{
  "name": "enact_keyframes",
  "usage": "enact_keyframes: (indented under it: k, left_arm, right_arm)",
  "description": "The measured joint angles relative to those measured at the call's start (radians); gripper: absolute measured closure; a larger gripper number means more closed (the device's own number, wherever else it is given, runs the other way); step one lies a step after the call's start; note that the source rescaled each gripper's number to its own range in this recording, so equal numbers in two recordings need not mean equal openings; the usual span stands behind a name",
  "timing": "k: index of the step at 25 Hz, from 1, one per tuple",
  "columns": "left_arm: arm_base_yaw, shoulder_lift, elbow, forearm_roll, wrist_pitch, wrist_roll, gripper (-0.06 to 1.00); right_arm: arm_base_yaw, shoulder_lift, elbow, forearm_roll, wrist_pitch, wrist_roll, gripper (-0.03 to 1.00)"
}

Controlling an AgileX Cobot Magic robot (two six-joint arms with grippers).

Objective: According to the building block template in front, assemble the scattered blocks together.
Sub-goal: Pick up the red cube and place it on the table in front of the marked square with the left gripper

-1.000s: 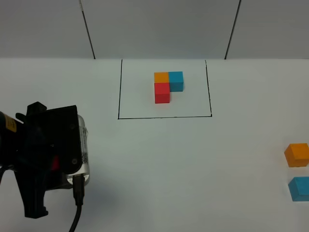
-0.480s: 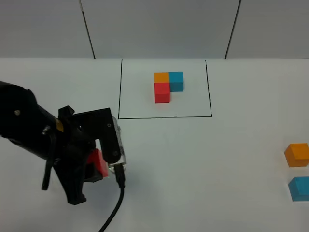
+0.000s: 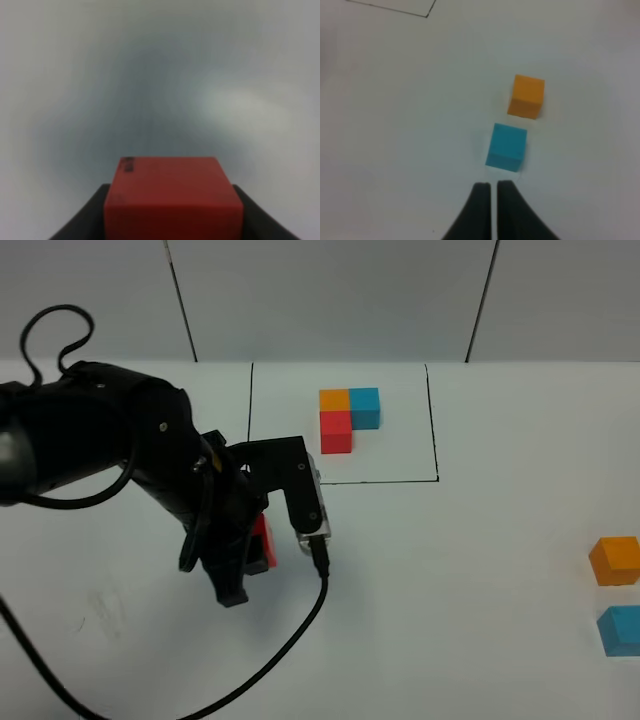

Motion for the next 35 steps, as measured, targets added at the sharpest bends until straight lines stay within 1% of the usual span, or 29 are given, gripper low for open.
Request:
enact_keyframes:
  k: [3, 6, 11, 16, 23, 35]
  left_arm:
    - [-0.01, 0.065, -0.051, 0.006, 0.004, 0.0, 0.36]
    - [-0.016, 0.113, -0.071, 0.006, 0.001, 0.0, 0.36]
    - [-0.016, 0.168, -0.071, 0.005, -0.009, 0.0, 0.36]
    - [-0.016, 0.205, -0.074, -0.008, -0.046, 0.007, 0.36]
    - [-0.032, 0.227, -0.074, -0.018, -0.086, 0.056, 0.36]
    - [-0.042, 0.288, -0.076, -0.039, -0.102, 0.061, 0.36]
  right_arm:
    - [0.0, 0.0, 0.0, 0.0, 0.0, 0.0, 0.97]
    - [0.0, 0.0, 0.0, 0.0, 0.0, 0.0, 0.97]
    - [0.0, 0.0, 0.0, 0.0, 0.0, 0.0, 0.97]
    - [0.0, 0.0, 0.0, 0.0, 0.0, 0.0, 0.97]
    - [0.0, 0.0, 0.0, 0.0, 0.0, 0.0, 0.97]
    - [0.0, 0.0, 0.0, 0.0, 0.0, 0.0, 0.97]
